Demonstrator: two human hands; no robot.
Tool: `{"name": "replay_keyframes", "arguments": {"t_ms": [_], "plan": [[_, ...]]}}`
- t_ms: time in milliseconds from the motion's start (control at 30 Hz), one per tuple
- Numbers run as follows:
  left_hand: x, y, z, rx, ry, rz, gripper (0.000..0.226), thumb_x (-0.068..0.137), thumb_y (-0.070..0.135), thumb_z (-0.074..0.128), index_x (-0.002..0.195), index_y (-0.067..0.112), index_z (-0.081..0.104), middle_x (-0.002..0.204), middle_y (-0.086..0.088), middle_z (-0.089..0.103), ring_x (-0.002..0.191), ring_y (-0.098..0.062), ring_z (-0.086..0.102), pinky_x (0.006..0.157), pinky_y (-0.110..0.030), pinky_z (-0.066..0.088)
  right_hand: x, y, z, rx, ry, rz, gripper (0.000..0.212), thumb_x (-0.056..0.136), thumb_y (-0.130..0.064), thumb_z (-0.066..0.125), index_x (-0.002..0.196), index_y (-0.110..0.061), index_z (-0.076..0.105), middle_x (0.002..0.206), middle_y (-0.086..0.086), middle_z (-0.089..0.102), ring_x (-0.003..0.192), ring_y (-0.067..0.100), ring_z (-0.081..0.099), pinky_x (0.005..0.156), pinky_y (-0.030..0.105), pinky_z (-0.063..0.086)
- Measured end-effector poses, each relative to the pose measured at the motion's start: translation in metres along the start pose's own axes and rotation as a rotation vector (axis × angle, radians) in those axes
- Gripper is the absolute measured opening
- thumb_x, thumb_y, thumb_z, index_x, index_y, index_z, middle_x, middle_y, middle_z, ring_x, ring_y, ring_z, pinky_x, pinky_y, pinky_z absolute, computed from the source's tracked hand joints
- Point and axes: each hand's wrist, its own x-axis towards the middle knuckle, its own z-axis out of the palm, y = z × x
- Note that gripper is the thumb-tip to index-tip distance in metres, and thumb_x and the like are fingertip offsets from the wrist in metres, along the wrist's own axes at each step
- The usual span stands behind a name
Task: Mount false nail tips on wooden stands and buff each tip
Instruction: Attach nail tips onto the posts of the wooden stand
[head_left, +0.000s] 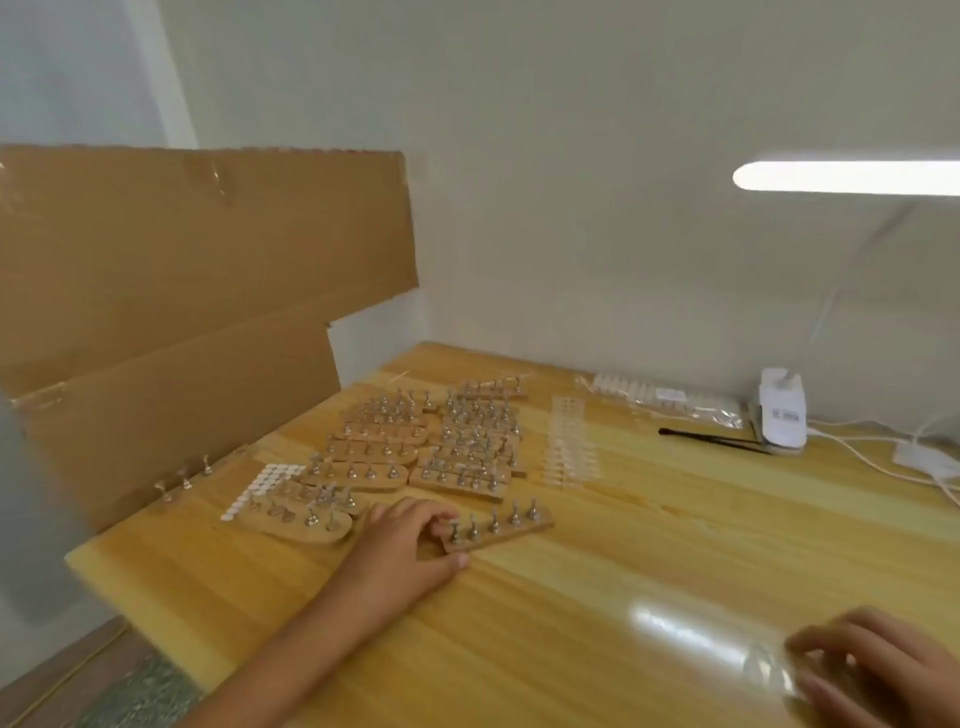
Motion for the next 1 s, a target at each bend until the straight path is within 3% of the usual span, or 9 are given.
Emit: {"name": "replay_keyframes", "arguments": {"t_ms": [200, 300, 400, 533, 600, 733, 867, 933, 1000], "plan": [[-0.011, 0.029, 0.006, -0.031, -0.165, 0.142, 0.019, 0.081, 0.048, 0.07, 0.096, 0.049, 0.058, 0.1, 0.028, 0.055, 0.105, 0.009, 0.036, 0.086, -0.016, 0.034, 0.0, -0.017, -0.029, 0.006, 0.042, 0.109, 0.028, 0.095, -0.064, 0.041, 0.096, -0.047, 0.064, 0.087, -0.024, 0.061, 0.065, -0.006, 0.057, 0.053, 0.005, 0.041], [-0.028, 0.056, 0.024, -0.081, -0.322, 0.294, 0.026, 0.073, 0.056, 0.072, 0.096, 0.048, 0.063, 0.097, 0.031, 0.055, 0.104, 0.014, 0.035, 0.085, -0.008, 0.031, 0.0, -0.031, -0.048, 0.267, 0.174, 0.355, 0.014, 0.085, -0.048, 0.063, 0.084, -0.041, 0.074, 0.071, -0.013, 0.065, 0.058, 0.0, 0.056, 0.053, 0.009, 0.042], [-0.037, 0.096, 0.054, -0.055, -0.419, 0.479, 0.038, 0.069, 0.065, 0.066, 0.102, 0.046, 0.064, 0.097, 0.03, 0.055, 0.104, 0.013, 0.036, 0.087, -0.003, 0.027, 0.001, -0.033, -0.055, 0.549, 0.229, 0.592, 0.023, 0.075, -0.044, 0.064, 0.085, -0.029, 0.078, 0.062, -0.004, 0.059, 0.052, 0.007, 0.049, 0.057, 0.021, 0.044], [-0.024, 0.154, 0.094, -0.014, -0.409, 0.553, 0.041, 0.075, 0.062, 0.065, 0.11, 0.041, 0.062, 0.096, 0.028, 0.05, 0.103, 0.003, 0.042, 0.095, -0.022, 0.037, 0.005, -0.035, -0.052, 0.932, 0.348, 0.751, 0.023, 0.073, -0.025, 0.069, 0.087, -0.009, 0.079, 0.067, 0.0, 0.059, 0.058, 0.007, 0.053, 0.053, 0.017, 0.049], [-0.01, 0.172, 0.104, -0.02, -0.388, 0.539, 0.035, 0.079, 0.057, 0.068, 0.109, 0.04, 0.061, 0.095, 0.026, 0.052, 0.099, 0.002, 0.042, 0.089, -0.02, 0.038, 0.005, -0.032, -0.049, 1.005, 0.397, 0.784, 0.025, 0.07, -0.022, 0.071, 0.09, -0.011, 0.078, 0.071, 0.0, 0.063, 0.062, 0.006, 0.058, 0.057, 0.015, 0.052], [0.008, 0.176, 0.114, -0.089, -0.391, 0.463, 0.031, 0.081, 0.049, 0.07, 0.11, 0.046, 0.058, 0.099, 0.026, 0.054, 0.103, 0.003, 0.041, 0.085, -0.014, 0.037, 0.003, -0.026, -0.056, 1.009, 0.517, 0.743, 0.028, 0.073, -0.02, 0.07, 0.1, -0.015, 0.073, 0.079, 0.0, 0.067, 0.074, 0.011, 0.066, 0.068, 0.02, 0.057], [-0.004, 0.174, 0.106, -0.176, -0.286, 0.47, 0.055, 0.073, 0.063, 0.069, 0.122, 0.054, 0.045, 0.114, 0.033, 0.048, 0.114, 0.011, 0.038, 0.088, -0.008, 0.033, 0.003, -0.033, -0.075, 0.906, 0.588, 0.618, 0.028, 0.076, -0.022, 0.071, 0.102, -0.013, 0.067, 0.09, 0.001, 0.073, 0.088, 0.018, 0.07, 0.076, 0.021, 0.057], [-0.016, 0.18, 0.095, -0.392, -0.177, 0.536, 0.049, 0.072, 0.07, 0.063, 0.117, 0.053, 0.055, 0.114, 0.027, 0.057, 0.109, 0.005, 0.048, 0.082, -0.007, 0.037, 0.002, -0.045, -0.079, 0.849, 0.526, 0.503, 0.017, 0.077, -0.022, 0.072, 0.093, -0.018, 0.069, 0.099, -0.001, 0.074, 0.094, 0.014, 0.07, 0.078, 0.021, 0.056], [-0.026, 0.188, 0.088, -0.715, -0.294, 0.492, 0.049, 0.07, 0.072, 0.063, 0.109, 0.043, 0.067, 0.101, 0.014, 0.068, 0.09, -0.001, 0.061, 0.074, -0.008, 0.042, -0.002, -0.058, -0.075, 0.678, 0.396, 0.378, 0.011, 0.076, -0.027, 0.078, 0.082, -0.031, 0.07, 0.108, -0.009, 0.069, 0.097, 0.01, 0.068, 0.082, 0.027, 0.053]]}}
